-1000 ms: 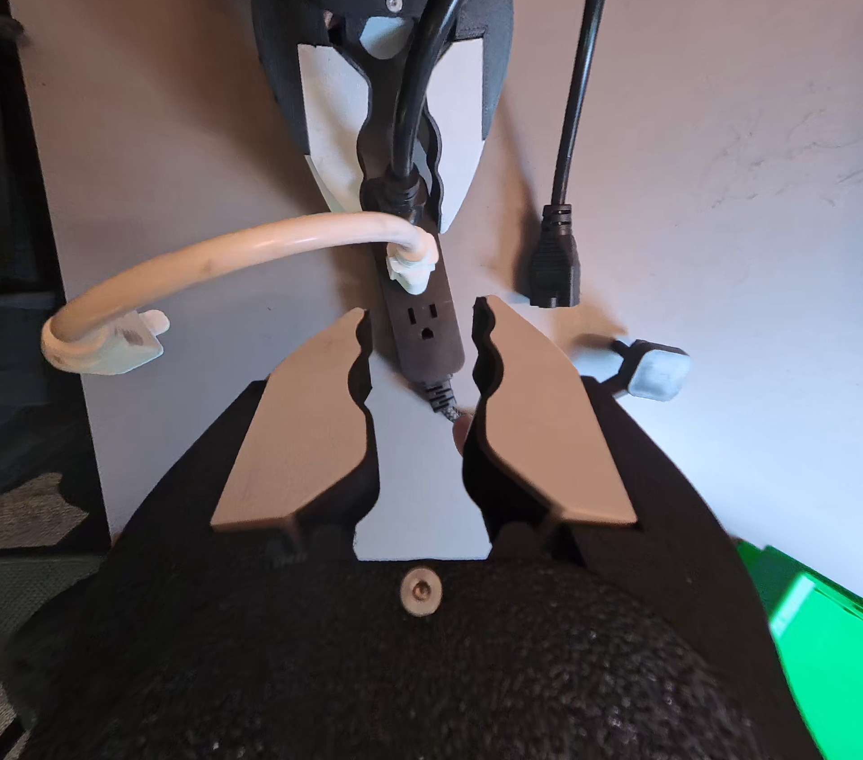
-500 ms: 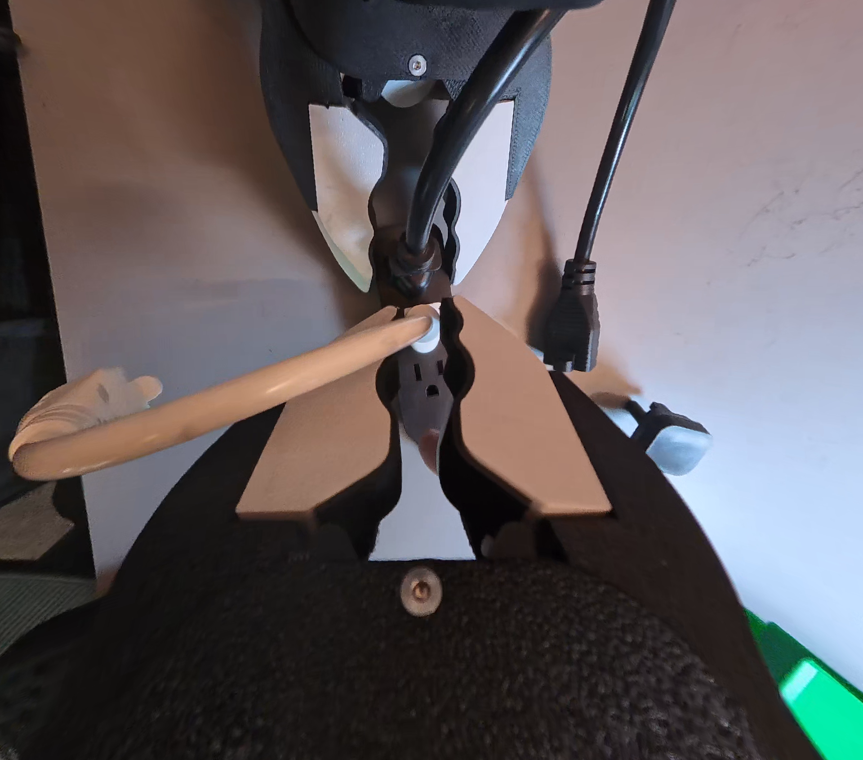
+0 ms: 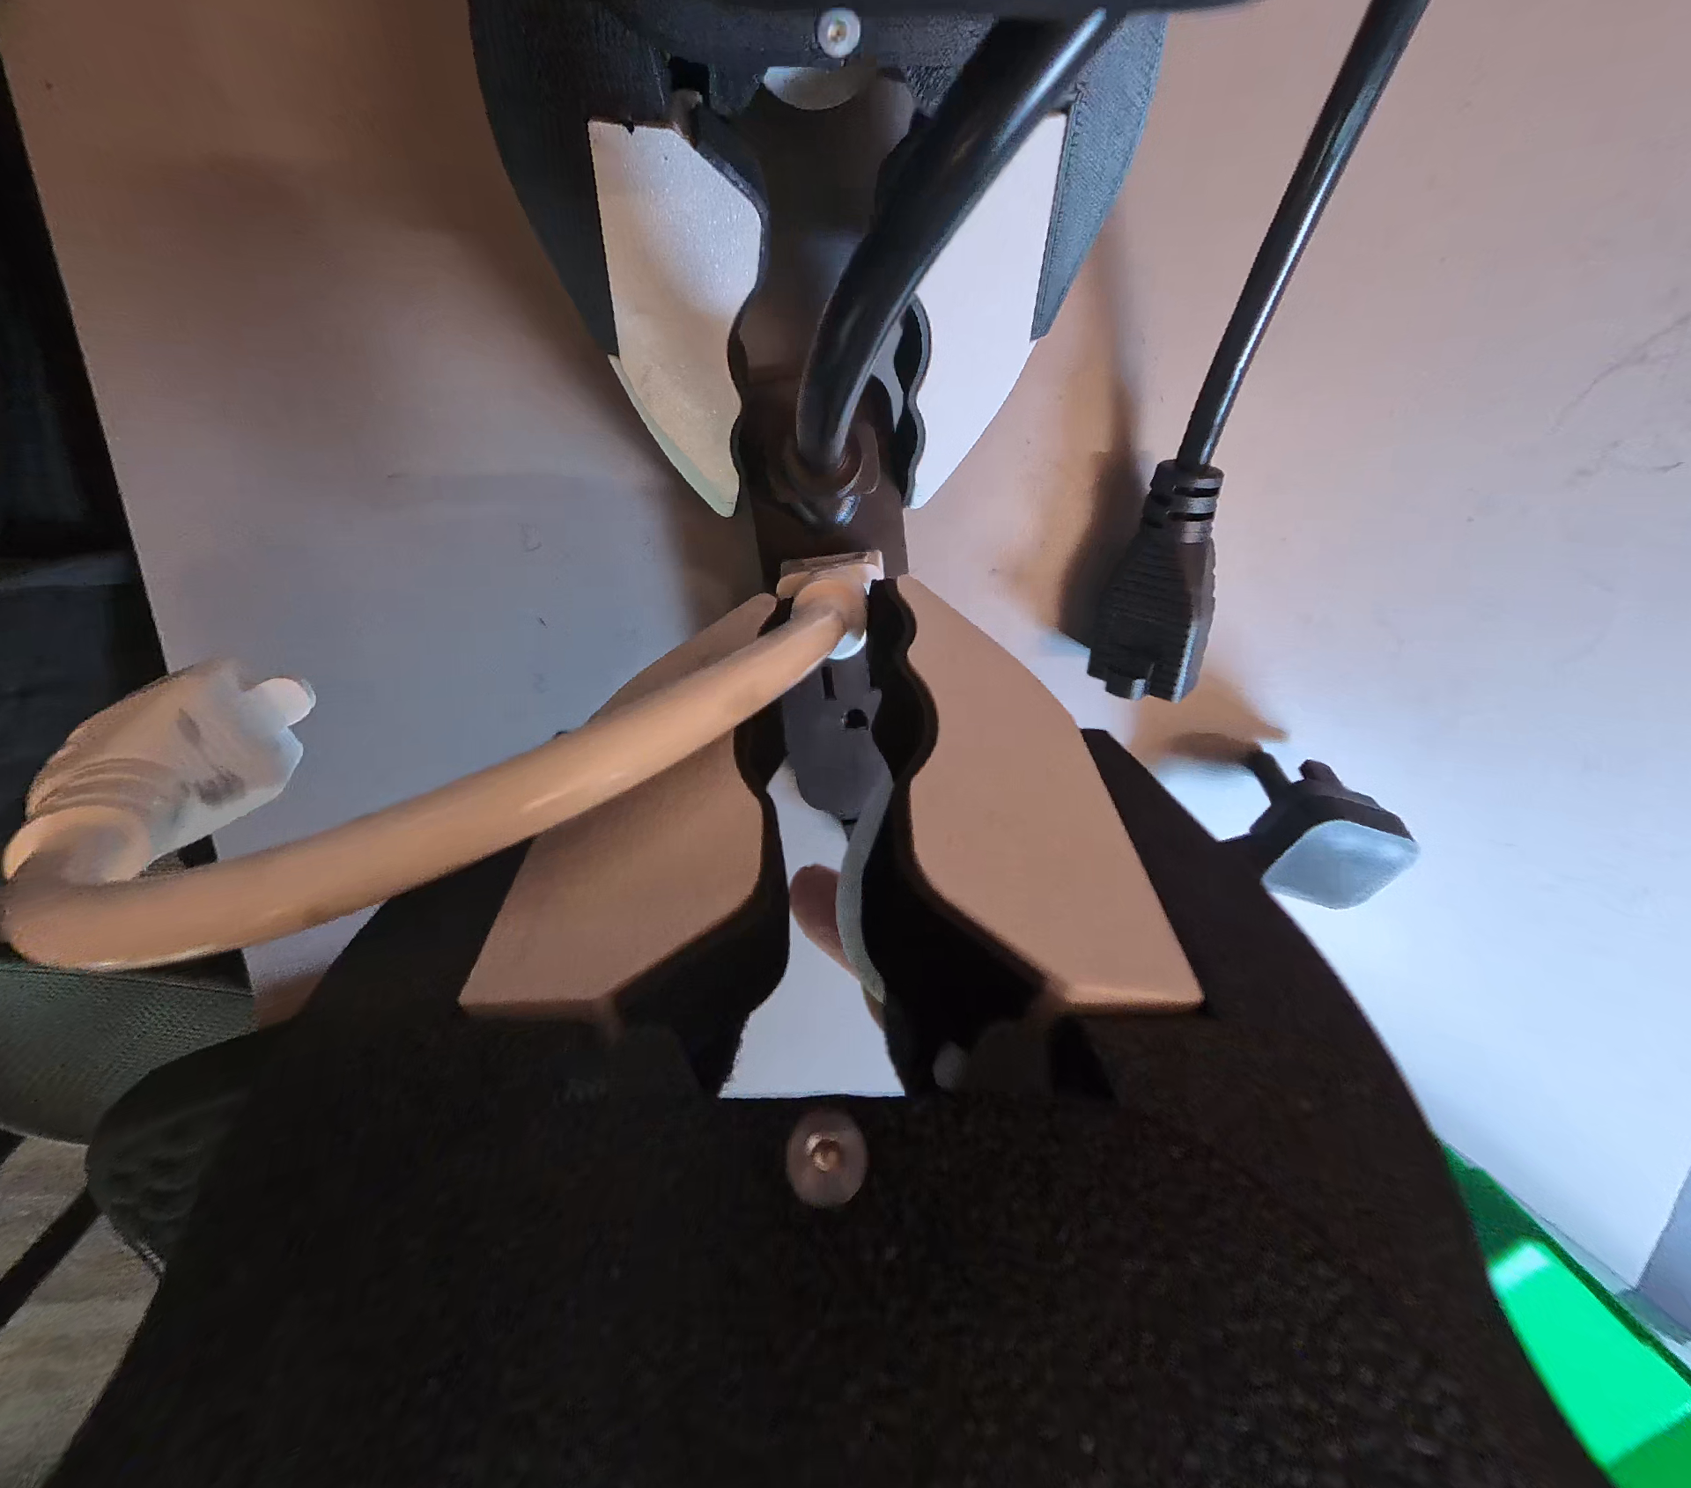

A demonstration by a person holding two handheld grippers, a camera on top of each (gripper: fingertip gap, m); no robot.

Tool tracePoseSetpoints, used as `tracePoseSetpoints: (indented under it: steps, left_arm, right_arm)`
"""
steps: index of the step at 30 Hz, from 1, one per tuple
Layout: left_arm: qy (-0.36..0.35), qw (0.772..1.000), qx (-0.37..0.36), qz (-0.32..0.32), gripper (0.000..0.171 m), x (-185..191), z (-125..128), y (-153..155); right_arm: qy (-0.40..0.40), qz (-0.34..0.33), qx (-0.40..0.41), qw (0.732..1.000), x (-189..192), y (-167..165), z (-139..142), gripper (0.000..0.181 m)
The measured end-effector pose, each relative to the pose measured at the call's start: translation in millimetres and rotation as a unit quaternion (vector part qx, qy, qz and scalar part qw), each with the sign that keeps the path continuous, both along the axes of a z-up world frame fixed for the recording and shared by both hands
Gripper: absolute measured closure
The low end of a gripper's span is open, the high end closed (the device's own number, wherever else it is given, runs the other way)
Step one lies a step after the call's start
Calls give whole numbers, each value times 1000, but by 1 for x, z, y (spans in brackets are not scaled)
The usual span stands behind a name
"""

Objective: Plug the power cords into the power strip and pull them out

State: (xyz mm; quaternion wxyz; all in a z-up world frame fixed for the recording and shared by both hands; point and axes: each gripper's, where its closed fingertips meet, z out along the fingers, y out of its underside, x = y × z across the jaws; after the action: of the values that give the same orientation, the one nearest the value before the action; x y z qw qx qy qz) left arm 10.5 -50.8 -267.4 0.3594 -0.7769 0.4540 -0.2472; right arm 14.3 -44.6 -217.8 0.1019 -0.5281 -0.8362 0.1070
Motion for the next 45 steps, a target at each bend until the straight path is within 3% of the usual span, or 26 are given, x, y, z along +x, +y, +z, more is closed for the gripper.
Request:
tracePoseSetpoints:
  steps: [13, 31, 45]
  left_arm:
    - [-5, 1000, -10, -2, 128, 0, 0, 0]
    - [-5, 1000, -13, 1, 128, -1, -1, 0]
    - [-7, 1000, -16, 1, 128, -6, 0, 1]
  right_arm:
    - [9, -12, -10, 1000, 2, -1, -1, 159]
    - [-38, -8, -50, 998, 2, 3, -7, 158]
    - [50, -41, -50, 997, -3, 5, -6, 158]
